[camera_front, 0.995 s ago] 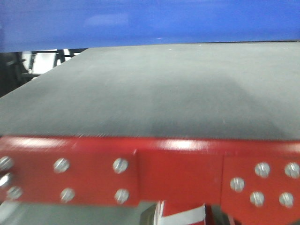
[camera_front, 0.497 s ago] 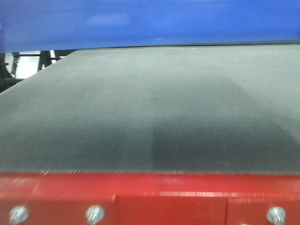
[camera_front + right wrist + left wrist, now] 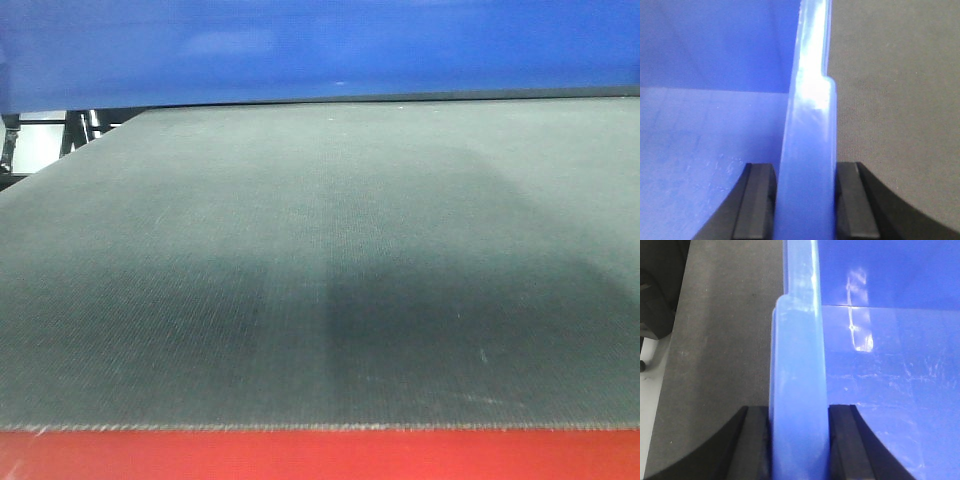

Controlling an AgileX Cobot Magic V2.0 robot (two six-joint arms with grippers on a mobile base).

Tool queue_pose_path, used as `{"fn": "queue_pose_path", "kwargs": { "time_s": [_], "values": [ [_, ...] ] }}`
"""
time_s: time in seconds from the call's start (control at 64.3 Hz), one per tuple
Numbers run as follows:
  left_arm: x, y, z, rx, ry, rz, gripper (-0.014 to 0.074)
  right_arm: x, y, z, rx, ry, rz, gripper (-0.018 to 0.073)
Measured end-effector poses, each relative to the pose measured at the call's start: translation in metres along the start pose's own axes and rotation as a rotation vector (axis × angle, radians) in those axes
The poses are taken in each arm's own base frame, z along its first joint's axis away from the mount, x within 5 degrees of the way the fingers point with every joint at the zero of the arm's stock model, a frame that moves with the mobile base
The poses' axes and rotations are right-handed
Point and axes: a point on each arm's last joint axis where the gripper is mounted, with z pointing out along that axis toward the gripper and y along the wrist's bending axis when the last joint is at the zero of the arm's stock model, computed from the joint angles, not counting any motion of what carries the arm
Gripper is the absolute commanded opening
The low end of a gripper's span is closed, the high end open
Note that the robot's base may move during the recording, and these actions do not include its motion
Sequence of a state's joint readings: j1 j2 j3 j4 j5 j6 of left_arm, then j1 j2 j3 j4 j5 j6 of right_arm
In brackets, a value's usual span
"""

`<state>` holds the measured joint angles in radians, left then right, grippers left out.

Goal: Move blue bin to conveyor side
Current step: 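Hold the bin while driving up to the red-framed conveyor table, then lower the blue bin with both grippers onto the grey conveyor belt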

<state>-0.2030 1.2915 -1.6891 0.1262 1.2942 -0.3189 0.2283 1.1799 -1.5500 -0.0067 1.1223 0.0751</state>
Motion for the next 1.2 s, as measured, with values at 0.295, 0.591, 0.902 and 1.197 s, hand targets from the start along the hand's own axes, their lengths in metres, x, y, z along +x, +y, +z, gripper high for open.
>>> {"fn": "queue_pose_path", "kwargs": {
  "time_s": [0.295,0.591,0.902,1.197],
  "values": [
    [0.000,0.000,0.000,0.000,0.000,0.000,-0.0020,0.000,0.000,0.000,0.000,0.000,0.000,-0.0088],
    [0.000,0.000,0.000,0.000,0.000,0.000,-0.0020,0.000,0.000,0.000,0.000,0.000,0.000,-0.0088],
    [0.000,0.000,0.000,0.000,0.000,0.000,-0.0020,0.000,0.000,0.000,0.000,-0.002,0.000,-0.0088],
    [-0.006,-0.001,0.015,-0.006,-0.075,0.018,-0.0020,0.003,0.000,0.027,0.003,0.000,0.000,-0.0088]
  ]
}}
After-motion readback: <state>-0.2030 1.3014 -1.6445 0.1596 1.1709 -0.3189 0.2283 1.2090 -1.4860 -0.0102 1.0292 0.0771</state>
